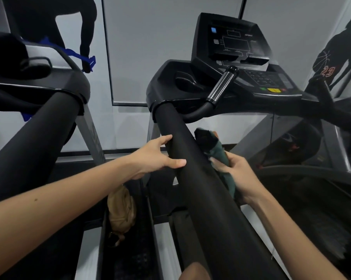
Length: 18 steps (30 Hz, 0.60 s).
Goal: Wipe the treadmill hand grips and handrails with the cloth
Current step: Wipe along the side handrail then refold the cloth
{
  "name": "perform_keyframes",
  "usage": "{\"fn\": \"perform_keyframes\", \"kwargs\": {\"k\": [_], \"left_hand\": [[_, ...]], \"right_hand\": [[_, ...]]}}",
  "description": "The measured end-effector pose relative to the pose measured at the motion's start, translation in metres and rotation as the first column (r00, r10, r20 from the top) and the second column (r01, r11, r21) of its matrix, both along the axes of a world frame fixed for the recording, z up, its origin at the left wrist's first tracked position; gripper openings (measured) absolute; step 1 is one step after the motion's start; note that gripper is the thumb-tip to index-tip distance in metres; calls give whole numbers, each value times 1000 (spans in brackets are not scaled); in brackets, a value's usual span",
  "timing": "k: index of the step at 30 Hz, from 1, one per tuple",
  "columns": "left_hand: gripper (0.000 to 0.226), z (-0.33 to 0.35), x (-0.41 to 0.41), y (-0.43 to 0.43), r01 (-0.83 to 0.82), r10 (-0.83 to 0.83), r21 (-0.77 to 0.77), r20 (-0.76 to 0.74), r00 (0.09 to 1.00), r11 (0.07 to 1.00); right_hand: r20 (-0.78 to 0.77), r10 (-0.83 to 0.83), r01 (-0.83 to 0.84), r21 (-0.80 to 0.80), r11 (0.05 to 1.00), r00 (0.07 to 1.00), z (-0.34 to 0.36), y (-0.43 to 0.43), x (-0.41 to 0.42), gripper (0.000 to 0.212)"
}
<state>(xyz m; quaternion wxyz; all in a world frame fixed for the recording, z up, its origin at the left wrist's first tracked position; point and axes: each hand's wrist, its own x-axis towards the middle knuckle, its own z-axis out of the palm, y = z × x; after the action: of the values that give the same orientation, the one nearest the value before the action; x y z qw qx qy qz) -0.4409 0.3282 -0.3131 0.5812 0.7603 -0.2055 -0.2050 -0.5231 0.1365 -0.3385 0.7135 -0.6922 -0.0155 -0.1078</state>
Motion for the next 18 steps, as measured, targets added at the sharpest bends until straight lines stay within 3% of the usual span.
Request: {"fn": "perform_keyframes", "kwargs": {"k": [4,6,8,10,14,18], "left_hand": [[87,0,0,-1,-8,7,-23,-24,1000,1000],[88,0,0,-1,-5,4,-33,-30,1000,999],[91,1,-1,-1,-19,19,-11,-11,1000,1000],[91,2,-2,-1,-27,27,14,5,1000,1000],[92,3,-3,0,-29,28,33,1,1000,999],[93,2,-1,0,-28,28,27,-9,1000,999]], "right_hand": [[64,111,-87,-305,948,992,18,-2,-5,21],[11,111,-101,-339,935,994,22,0,9,17],[-64,139,-151,-253,956,988,24,3,25,20],[-132,169,-178,-57,982,977,21,8,38,25],[-222,86,-16,302,953,971,3,17,40,16],[-185,65,8,368,930,981,-18,9,20,22]]}}
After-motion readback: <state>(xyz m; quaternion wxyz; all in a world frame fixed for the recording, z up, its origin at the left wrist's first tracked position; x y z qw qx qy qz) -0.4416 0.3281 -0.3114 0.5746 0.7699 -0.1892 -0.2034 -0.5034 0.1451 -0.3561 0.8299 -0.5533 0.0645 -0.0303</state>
